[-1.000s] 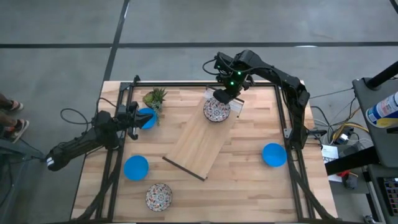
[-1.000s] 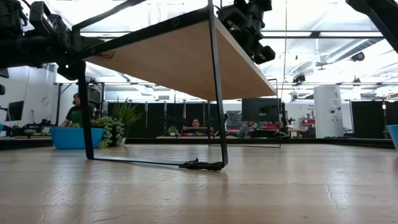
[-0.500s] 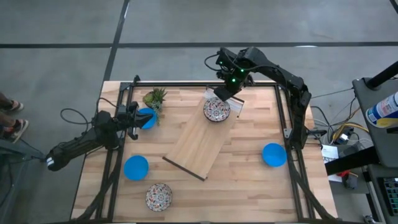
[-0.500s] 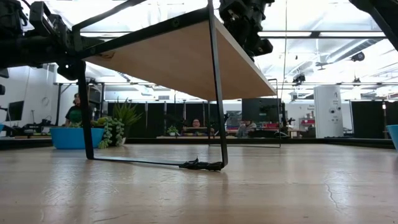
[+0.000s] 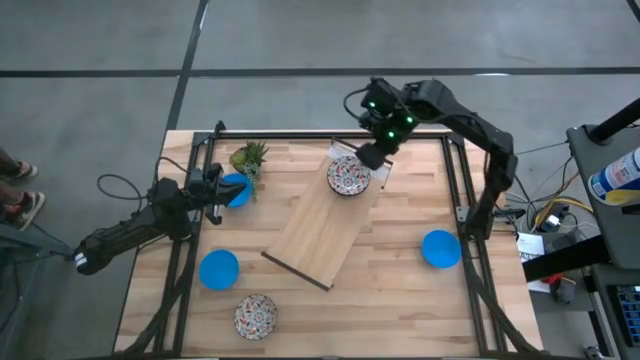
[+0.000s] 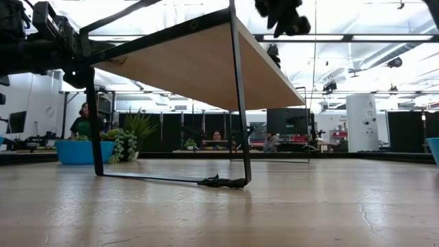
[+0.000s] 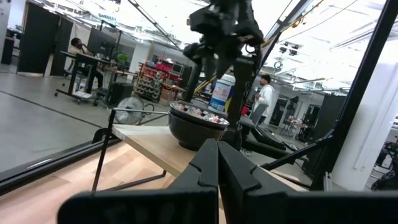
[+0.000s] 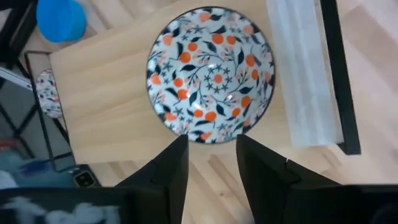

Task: Pick & Place Mini bowls
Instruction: Put the bottom right blue bowl on the shelf

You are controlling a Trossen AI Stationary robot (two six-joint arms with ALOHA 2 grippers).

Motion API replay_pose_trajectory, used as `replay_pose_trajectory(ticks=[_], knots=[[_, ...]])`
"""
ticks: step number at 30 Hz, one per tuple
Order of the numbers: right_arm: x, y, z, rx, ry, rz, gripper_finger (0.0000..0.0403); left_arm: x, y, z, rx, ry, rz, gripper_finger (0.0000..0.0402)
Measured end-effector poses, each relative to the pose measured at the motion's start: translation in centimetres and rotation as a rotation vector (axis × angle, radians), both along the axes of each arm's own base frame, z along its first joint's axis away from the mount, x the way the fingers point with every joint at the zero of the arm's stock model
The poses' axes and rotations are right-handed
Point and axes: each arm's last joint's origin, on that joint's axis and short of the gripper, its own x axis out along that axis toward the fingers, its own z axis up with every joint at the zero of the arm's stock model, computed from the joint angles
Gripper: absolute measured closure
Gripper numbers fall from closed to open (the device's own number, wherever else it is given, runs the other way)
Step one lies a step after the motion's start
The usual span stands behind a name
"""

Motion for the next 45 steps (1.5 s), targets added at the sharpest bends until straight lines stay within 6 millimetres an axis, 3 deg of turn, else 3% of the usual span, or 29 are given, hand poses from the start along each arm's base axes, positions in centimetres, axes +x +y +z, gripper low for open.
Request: replay_pose_trajectory(ticks=[6, 12, 19, 27, 33, 45], knots=[[-0.9, 4.3, 1.5, -0.081, -0.007, 0.032, 0.0285, 0.0, 0.0, 0.0, 0.000, 0.000, 0.000, 0.0402], [-1.8, 8.5, 1.0, -0.099, 0.046, 0.016, 0.0292, 0.0, 0.0, 0.0, 0.000, 0.000, 0.000, 0.0402], [-3.3, 13.4, -1.9, -0.155, 0.151, 0.056, 0.0292, 0.0, 0.0, 0.0, 0.000, 0.001, 0.000, 0.0402], [-6.1, 18.1, -7.6, -0.235, 0.268, 0.147, 0.0297, 0.0, 0.0, 0.0, 0.000, 0.000, 0.000, 0.0402], [-8.7, 19.6, -11.7, -0.187, 0.295, 0.035, 0.0308, 0.0, 0.0, 0.0, -0.001, 0.001, 0.000, 0.0402], [-12.5, 19.3, -18.5, 0.044, 0.341, -0.263, 0.0310, 0.0, 0.0, 0.0, -0.001, 0.003, 0.000, 0.0402]])
